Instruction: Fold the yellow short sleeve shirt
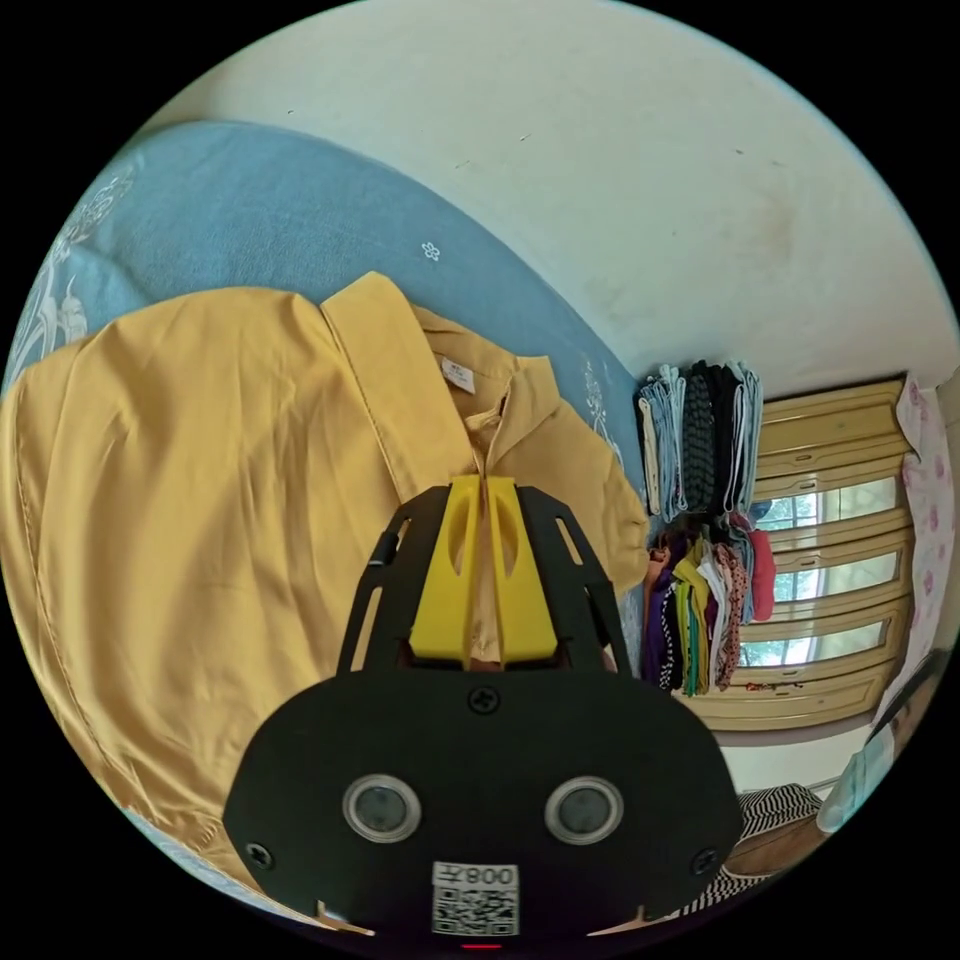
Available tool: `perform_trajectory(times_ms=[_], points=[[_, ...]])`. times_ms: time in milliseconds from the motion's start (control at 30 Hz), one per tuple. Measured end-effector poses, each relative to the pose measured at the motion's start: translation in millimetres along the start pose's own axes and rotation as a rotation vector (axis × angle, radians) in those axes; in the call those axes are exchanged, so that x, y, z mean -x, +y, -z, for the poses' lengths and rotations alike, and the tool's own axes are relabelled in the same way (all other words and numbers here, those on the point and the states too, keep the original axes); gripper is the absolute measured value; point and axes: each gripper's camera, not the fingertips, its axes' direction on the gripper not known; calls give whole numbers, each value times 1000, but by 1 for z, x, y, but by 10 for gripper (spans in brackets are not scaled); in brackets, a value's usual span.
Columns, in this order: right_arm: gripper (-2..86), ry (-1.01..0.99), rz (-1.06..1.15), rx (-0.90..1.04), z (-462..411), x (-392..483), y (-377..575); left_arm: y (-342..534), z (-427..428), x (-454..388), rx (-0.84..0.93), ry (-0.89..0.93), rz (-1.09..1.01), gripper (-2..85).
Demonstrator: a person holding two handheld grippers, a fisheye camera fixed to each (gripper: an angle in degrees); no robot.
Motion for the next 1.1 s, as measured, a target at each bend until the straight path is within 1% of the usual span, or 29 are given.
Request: perform_trajectory(times_ms=[133, 233, 300, 367, 467, 633, 700, 733, 967, 1100], points=[[3, 11, -9, 21, -12, 2, -8, 9, 0, 0, -28, 5, -4, 11], [3, 8, 0, 13, -14, 7, -14, 19, 5, -10, -67, 77, -50, 10], [2, 7, -4, 11, -16, 9, -18, 26, 5, -18, -52, 76, -84, 9], [2, 9, -6, 11, -20, 9, -20, 37, 2, -30, -32, -7, -152, 9], [3, 6, -5, 17, -24, 11, -25, 51, -3, -37, -1, -69, -182, 7], [3, -5, -14, 23, -28, 12, -32, 58, -5, -26, -11, -163, -107, 5], [3, -14, -20, 23, -29, 11, -34, 57, -6, -21, -23, -162, -75, 5], [3, -15, -21, 24, -29, 11, -35, 57, -5, -21, -45, -169, -75, 5], [4, -13, -38, 30, -31, 9, -41, 55, -12, -38, -44, -297, -134, 6], [4, -16, -76, 14, -25, 2, -45, 61, -15, -41, -41, -326, -152, 11]])
